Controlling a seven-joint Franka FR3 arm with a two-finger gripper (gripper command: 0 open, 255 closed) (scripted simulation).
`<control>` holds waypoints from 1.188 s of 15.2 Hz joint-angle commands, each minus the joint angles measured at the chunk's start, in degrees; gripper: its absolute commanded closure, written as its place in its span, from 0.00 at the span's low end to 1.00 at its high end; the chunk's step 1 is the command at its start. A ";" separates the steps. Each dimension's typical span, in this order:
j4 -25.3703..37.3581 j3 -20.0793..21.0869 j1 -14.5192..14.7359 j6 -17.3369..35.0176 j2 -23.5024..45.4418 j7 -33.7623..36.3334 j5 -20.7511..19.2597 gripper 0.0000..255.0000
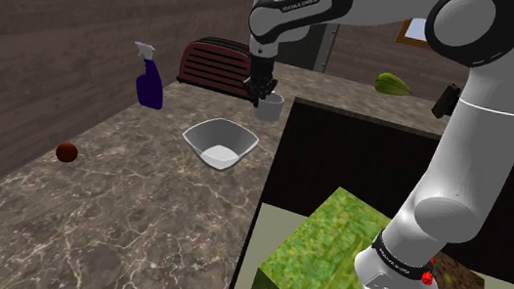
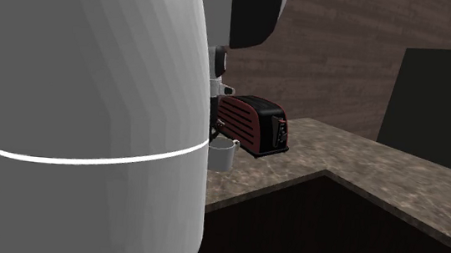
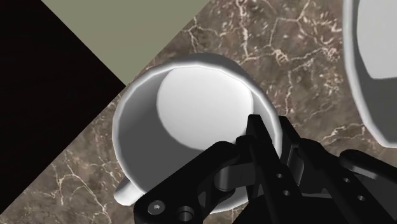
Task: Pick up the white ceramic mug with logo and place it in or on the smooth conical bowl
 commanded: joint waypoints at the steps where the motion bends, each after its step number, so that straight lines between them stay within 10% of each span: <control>1: 0.89 -0.06 -0.06 -1.50 -0.60 -0.13 -0.04 1.00; 18: 8.70 2.74 3.58 -11.25 -2.44 6.14 0.07 1.00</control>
